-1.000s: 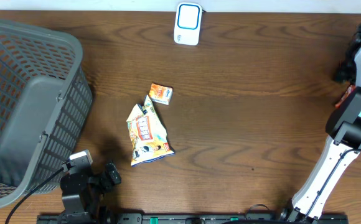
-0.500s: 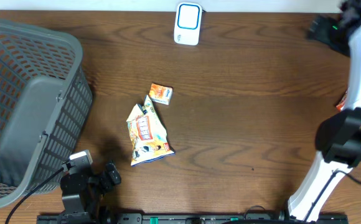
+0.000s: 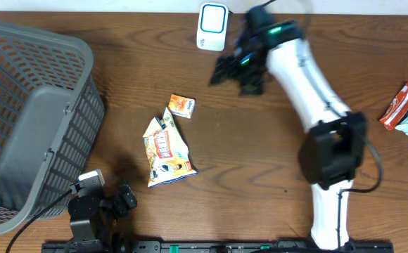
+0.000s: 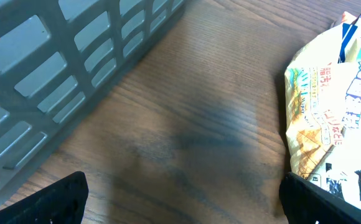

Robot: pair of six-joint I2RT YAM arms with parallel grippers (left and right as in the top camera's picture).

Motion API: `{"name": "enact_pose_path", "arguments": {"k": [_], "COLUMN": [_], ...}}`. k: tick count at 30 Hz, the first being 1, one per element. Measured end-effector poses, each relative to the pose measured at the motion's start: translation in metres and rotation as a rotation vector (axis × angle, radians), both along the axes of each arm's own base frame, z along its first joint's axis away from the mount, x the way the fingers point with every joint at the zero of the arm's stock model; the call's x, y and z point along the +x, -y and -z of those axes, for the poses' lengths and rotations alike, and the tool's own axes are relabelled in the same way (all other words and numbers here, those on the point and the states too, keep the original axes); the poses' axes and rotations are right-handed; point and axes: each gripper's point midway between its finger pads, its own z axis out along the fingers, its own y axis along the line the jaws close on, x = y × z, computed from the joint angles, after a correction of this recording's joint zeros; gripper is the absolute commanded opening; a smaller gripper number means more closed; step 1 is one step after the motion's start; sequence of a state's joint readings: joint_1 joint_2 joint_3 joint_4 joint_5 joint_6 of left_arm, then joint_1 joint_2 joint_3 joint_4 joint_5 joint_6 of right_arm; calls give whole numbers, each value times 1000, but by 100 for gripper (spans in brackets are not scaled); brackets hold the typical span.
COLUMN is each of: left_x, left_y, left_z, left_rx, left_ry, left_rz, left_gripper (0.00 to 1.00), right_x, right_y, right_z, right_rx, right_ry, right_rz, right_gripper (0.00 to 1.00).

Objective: Scan the item barcode
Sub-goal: 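Reach the right gripper to the small orange box and grasp it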

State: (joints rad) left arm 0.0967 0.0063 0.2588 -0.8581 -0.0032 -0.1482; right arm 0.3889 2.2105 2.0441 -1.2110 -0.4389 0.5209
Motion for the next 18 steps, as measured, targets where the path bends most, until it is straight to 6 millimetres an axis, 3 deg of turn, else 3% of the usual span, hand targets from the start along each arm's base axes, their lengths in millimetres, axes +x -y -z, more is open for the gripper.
{"name": "enact_pose_path", "arguments": {"k": [3,7,12,18], "left_x": [0,0,0,0], "left_y": [0,0,0,0], "left_z": [0,0,0,0], "left_rx": [0,0,0,0], "left_ry": [0,0,0,0], "left_rz": [0,0,-1,0], "left_gripper": [98,98,98,98], "right_x": [-29,-36,-27,-11], "right_y": [-39,-74,-92,-93], "right_z": [12,26,50,68], "right_rx": [2,-6,-21,9], "right_ry": [-62,-42,14,49], "right_rz": [-21,46,164,281], "right_gripper": [86,75,66,60]}}
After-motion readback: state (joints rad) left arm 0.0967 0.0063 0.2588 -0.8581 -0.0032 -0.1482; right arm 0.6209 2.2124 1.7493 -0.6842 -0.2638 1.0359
